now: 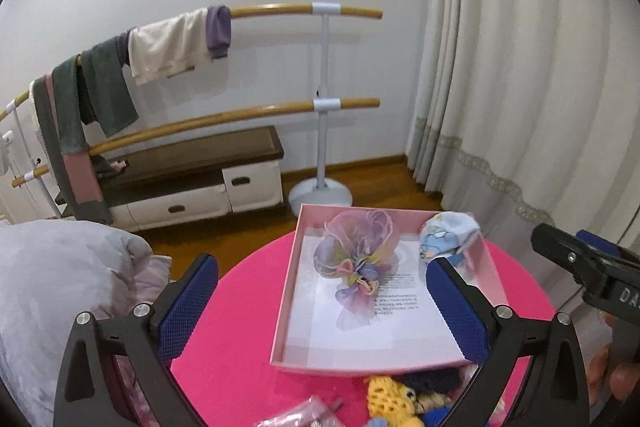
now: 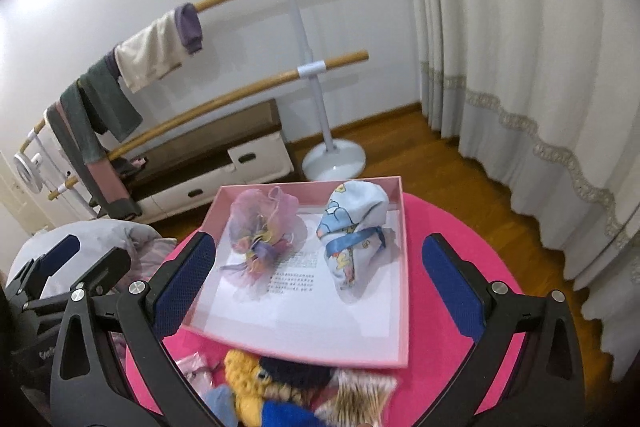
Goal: Organize soft objects
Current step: 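Withdraw both tools from the box and move back toward the table items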
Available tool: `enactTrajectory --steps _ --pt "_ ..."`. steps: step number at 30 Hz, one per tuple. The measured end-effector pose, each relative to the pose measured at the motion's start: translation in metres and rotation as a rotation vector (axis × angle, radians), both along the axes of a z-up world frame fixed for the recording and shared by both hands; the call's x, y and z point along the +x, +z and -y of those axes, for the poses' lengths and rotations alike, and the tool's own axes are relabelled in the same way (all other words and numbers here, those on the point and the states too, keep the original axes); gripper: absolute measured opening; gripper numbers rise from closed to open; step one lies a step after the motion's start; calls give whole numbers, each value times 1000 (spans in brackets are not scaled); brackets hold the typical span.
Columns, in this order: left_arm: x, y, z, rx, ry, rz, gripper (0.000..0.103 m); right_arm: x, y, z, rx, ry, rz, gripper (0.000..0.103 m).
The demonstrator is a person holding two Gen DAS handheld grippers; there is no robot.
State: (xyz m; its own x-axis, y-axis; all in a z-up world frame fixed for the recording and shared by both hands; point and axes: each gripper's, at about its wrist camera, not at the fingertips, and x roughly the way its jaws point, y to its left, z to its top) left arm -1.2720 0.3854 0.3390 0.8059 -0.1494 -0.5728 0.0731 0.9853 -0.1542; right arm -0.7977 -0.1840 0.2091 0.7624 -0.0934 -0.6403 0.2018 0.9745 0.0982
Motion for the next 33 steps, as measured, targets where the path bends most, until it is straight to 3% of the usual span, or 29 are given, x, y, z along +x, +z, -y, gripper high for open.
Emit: enactTrajectory --steps 1,2,3,5,7,8,12,15,19,20,23,24,25,27,28,30,31,32,33 --pt "-37 7 -9 2 10 14 103 -12 4 -5 -5 5 12 103" --pt "-22 -8 -8 0 16 23 103 -20 7 -8 -11 5 20 103" --pt "-67 1 -18 -2 17 33 103 -30 10 -13 -23 4 29 103" --pt "-65 -3 -8 -18 16 41 103 -50 16 -21 -44 5 51 103" --pt "-156 16 -18 -34 22 51 103 -67 19 -27 -55 9 66 103" --pt "-153 19 -17 -42 24 55 103 -74 21 -29 -57 11 73 103" --pt "-240 41 -44 -61 37 69 103 -104 28 -39 -77 10 105 103" --pt "-326 59 -61 -47 56 87 103 -125 33 -46 -77 10 144 103" --pt "-401 72 -70 -46 65 115 103 -148 39 -56 -87 14 179 103" --pt "-399 66 -67 -40 70 120 103 -154 40 -59 -89 12 188 103" --pt "-471 79 -77 -28 81 126 103 -169 41 -65 -85 9 208 103" --pt "-467 78 -74 -30 85 126 103 -176 42 -67 -86 5 216 103" --pt "-503 85 -82 -31 92 130 103 -179 42 -67 -88 2 220 103" --pt "-504 84 -79 -35 105 130 103 -186 42 -70 -95 -2 227 103" --pt "-536 91 -86 -36 109 131 103 -188 41 -72 -97 -4 231 103" --pt "-504 88 -84 -45 108 121 103 -192 40 -74 -97 0 231 103" --pt "-532 94 -88 -44 107 117 103 -193 39 -75 -96 1 230 103" --pt "-505 92 -88 -48 107 111 103 -194 38 -76 -95 1 230 103" --pt "-501 95 -89 -48 107 105 103 -194 37 -76 -93 1 229 103"
